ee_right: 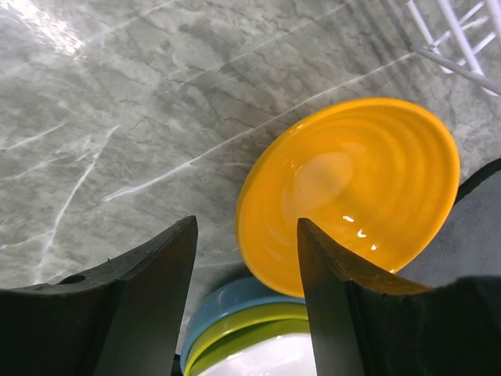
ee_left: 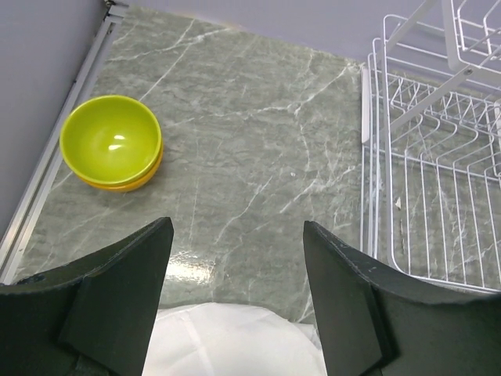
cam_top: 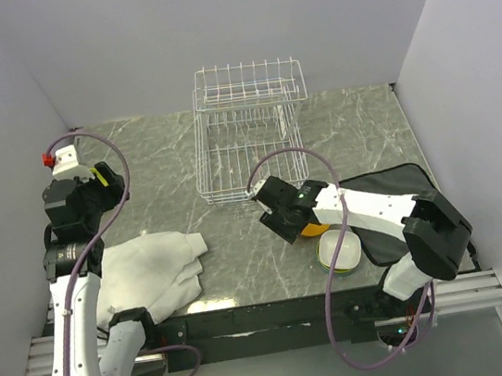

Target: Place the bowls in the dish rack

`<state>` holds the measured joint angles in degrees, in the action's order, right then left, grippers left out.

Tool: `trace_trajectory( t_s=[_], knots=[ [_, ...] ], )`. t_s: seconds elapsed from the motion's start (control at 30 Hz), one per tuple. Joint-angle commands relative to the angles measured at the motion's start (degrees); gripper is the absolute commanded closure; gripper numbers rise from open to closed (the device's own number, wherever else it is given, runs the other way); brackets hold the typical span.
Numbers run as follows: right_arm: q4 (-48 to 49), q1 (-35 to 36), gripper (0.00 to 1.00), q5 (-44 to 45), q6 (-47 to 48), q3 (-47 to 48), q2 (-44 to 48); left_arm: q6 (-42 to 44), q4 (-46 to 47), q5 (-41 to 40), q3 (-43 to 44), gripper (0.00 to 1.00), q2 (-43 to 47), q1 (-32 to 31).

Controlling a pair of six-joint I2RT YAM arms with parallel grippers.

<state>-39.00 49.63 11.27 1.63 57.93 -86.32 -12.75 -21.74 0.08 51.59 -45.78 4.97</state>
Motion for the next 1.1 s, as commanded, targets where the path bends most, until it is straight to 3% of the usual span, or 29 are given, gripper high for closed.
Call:
trace_trajectory(
  t_s=[0.0, 0.23, 0.57, 0.73, 0.8, 0.97, 1.07],
  knots=[
    [1.65, 0.29, 0.38, 2.35, 1.53, -0.63, -1.74, -0.16, 2.23, 0.62, -0.44, 0.26, 2.18, 1.18],
    [3.23, 0.29, 0.44, 3.32, 2.59, -3.35, -2.01, -0.69, 2.4, 1.59, -2.11, 0.25, 4.03, 2.15],
    [4.81, 1.61, 0.68, 4.11, 4.43, -3.27, -1.66, -1.13, 3.01, 2.56, -2.99, 0.24, 4.82, 2.15],
    [2.54, 3.72, 0.9, 4.82, 4.27, -1.78, 1.33, -0.96, 4.07, 3.26, -3.78, 0.24, 4.91, 2.15],
    [-3.34, 4.33, 1.0, 2.03, 2.16, -0.28, 4.75, -0.78, 4.25, 3.53, -3.0, 0.24, 4.65, 2.15],
    [-15.55, 7.68, 1.0, -0.54, 1.19, 6.04, 12.04, 1.15, 6.7, 5.46, -0.97, 0.23, 3.95, 2.15],
    [-18.2, 7.77, 1.0, -4.31, 2.24, 9.65, 13.28, 0.89, 7.85, 6.07, 0.61, 0.23, 2.19, 2.23]
  ],
)
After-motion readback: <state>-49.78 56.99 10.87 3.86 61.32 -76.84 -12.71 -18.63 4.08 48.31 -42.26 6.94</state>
